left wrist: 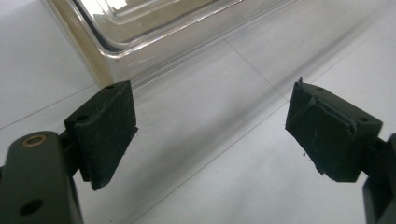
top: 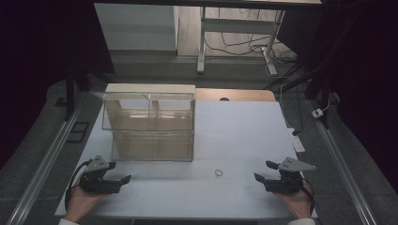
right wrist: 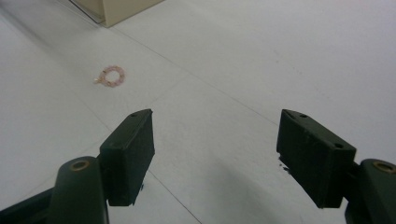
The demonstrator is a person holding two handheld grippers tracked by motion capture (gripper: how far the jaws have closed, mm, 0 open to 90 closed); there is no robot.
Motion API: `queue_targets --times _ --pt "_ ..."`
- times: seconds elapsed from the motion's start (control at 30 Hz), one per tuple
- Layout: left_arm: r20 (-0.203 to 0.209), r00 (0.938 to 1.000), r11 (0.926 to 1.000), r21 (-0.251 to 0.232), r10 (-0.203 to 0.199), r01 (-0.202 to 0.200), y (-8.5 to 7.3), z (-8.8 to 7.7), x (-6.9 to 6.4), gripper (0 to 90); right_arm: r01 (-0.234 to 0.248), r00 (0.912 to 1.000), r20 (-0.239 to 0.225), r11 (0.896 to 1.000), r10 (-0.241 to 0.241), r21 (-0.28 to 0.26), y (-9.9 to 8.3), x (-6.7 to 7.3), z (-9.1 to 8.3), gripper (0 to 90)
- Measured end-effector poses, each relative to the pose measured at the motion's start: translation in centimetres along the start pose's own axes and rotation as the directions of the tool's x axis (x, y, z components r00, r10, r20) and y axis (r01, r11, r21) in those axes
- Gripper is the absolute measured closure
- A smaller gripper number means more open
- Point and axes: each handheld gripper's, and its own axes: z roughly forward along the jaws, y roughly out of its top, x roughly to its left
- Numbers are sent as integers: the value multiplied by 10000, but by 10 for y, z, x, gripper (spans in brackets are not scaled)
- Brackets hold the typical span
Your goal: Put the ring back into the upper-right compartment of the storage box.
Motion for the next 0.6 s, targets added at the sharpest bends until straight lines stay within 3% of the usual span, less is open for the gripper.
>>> queue_targets --times 0.2,0.3,0.6 --pt "91 10000 10000 -89 -38 39 0 -2 1 162 -132 9992 -370 9999 130 -59 13 5 2 295" --pt "132 9999 10000 -27 -10 11 0 0 1 162 84 9992 -392 9995 -73 288 25 6 4 301" --pt "142 9998 9999 82 139 -140 2 3 -2 161 383 9968 -717 9976 -342 573 57 12 7 308"
